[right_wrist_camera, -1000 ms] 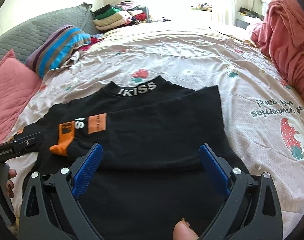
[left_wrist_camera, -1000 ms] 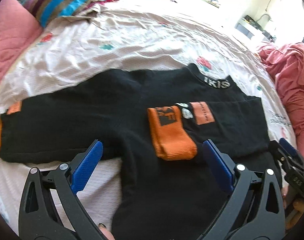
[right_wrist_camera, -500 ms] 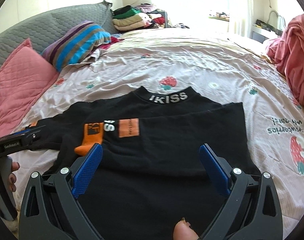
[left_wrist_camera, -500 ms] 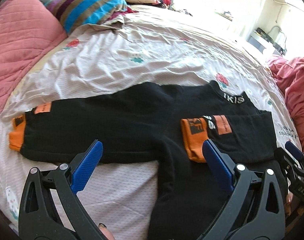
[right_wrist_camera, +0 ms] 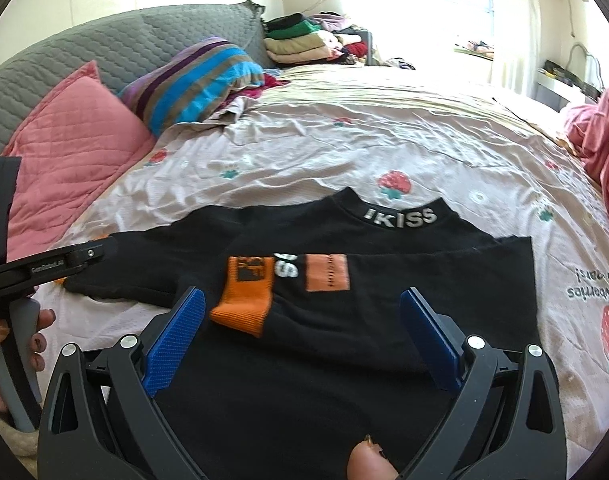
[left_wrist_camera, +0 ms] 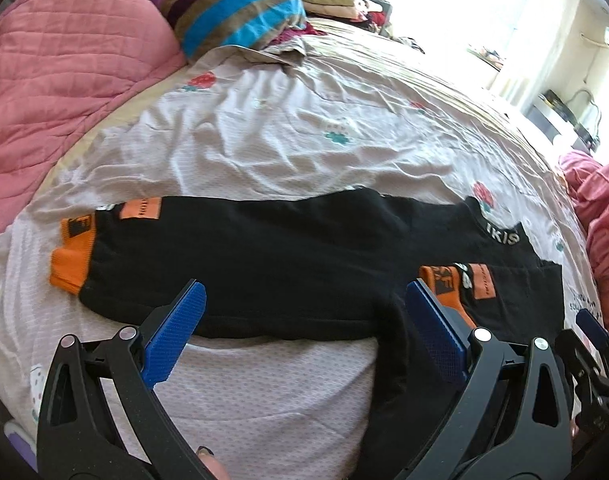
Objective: Fold small clothes
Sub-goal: 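Move the left gripper to the orange cuff of the other sleeve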
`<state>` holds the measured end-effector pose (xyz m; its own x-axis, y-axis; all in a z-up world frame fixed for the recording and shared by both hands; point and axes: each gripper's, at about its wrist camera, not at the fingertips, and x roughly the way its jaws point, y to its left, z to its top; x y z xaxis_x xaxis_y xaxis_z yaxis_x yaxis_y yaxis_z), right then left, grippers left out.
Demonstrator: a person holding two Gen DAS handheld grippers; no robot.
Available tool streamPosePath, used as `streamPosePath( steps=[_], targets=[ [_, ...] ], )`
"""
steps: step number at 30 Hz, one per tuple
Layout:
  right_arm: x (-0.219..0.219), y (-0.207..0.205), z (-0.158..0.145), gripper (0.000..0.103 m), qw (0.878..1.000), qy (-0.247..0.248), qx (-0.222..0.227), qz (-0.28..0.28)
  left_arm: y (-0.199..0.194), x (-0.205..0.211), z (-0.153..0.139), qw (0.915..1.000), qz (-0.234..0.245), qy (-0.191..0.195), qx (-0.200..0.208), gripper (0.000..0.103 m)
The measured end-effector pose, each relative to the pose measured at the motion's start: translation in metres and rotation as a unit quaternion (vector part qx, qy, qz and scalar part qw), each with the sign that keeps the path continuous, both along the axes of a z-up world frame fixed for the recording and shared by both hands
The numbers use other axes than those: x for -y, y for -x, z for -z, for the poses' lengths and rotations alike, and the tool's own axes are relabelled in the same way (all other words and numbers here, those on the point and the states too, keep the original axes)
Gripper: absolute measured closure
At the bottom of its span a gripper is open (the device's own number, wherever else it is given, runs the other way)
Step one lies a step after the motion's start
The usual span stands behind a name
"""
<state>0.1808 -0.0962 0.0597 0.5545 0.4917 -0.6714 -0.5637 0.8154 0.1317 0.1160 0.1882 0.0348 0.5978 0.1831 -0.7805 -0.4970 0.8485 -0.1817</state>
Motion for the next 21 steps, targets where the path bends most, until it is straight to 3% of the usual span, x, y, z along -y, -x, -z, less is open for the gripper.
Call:
streamPosePath(
  steps=[12,21],
  targets=[
    [-0.053,0.012,-0.011,0.005,0.998,-0.005,0.010,-0.054,0.019,-0.043,0.000,0.9972,-0.075,-0.002,-0.004,0.009],
    [-0.086,0.014,-0.010,0.005,0.996,0.004,0.012,-0.083,0.040,-0.081,0.005,0.9895,-0.144,0.011,-0.006,0.009]
  ],
)
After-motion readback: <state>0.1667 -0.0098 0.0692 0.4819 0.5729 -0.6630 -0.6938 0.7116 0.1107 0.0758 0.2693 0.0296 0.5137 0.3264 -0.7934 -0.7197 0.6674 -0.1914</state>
